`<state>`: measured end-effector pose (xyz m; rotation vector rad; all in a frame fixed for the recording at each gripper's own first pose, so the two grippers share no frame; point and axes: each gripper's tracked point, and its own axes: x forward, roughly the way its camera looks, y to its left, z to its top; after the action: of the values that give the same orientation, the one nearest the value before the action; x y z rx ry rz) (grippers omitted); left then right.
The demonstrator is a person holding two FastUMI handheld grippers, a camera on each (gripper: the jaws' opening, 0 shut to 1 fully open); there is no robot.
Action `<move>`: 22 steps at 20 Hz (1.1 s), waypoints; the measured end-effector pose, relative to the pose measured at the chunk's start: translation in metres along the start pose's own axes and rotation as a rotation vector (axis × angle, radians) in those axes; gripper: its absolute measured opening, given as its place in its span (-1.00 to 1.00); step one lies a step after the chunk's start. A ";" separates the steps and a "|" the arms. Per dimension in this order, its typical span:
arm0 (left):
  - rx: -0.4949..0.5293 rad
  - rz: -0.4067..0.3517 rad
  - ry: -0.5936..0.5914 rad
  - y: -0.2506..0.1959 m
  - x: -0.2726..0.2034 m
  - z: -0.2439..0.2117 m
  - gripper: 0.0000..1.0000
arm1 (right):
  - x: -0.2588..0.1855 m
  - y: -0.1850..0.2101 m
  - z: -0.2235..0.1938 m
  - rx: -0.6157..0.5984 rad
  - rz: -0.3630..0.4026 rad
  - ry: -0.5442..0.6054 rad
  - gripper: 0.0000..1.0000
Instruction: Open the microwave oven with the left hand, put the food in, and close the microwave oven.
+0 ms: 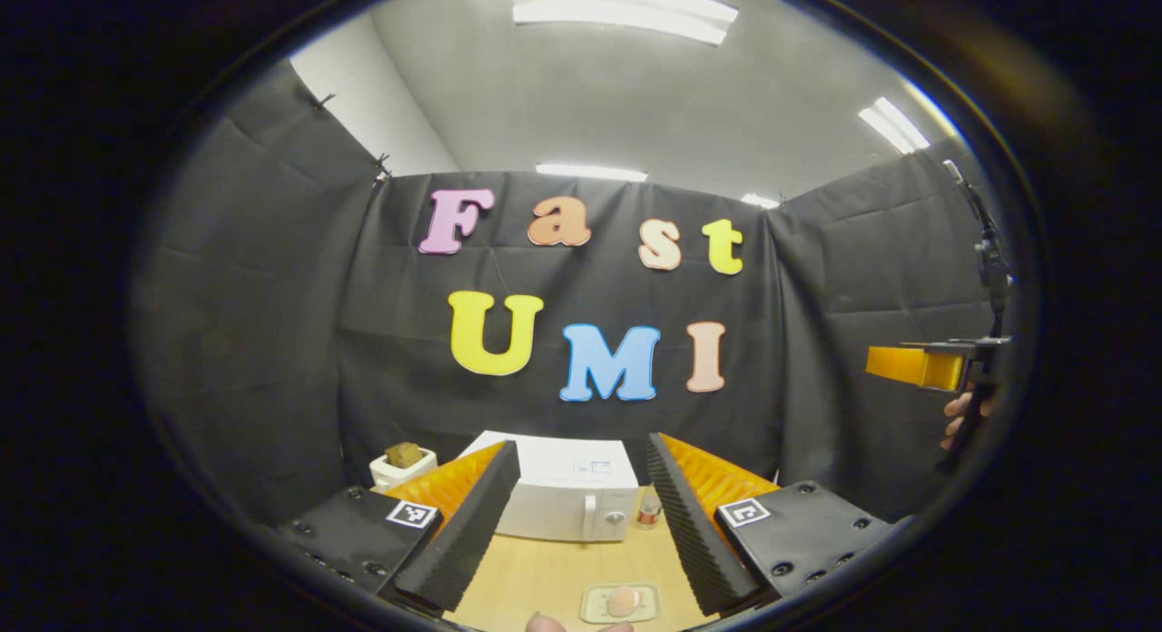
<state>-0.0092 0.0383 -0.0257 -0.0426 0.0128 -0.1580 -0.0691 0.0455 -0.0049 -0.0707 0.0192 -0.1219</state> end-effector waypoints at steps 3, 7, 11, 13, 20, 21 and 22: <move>-0.002 -0.005 -0.004 -0.007 0.005 -0.005 0.97 | -0.009 -0.006 0.002 -0.009 0.012 -0.003 0.70; -0.019 -0.011 0.026 -0.027 0.020 -0.037 0.84 | -0.018 -0.025 0.016 -0.069 0.034 -0.060 0.70; 0.031 0.033 0.093 -0.037 0.038 -0.074 0.86 | -0.024 -0.039 0.017 -0.133 0.069 -0.111 0.70; 0.079 0.045 0.098 -0.041 0.052 -0.090 0.84 | -0.018 -0.044 0.015 -0.145 0.067 -0.125 0.69; 0.035 -0.005 0.180 -0.044 0.159 -0.192 0.92 | 0.035 -0.053 0.003 -0.161 -0.063 -0.104 0.61; 0.037 -0.006 0.181 -0.041 0.176 -0.206 0.93 | 0.045 -0.048 0.003 -0.152 -0.068 -0.103 0.56; 0.049 -0.007 0.191 -0.037 0.192 -0.222 0.87 | 0.056 -0.039 0.001 -0.143 -0.075 -0.093 0.62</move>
<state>0.1709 -0.0374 -0.2472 0.0217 0.1995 -0.1692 -0.0183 -0.0002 -0.0017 -0.2199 -0.0679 -0.1924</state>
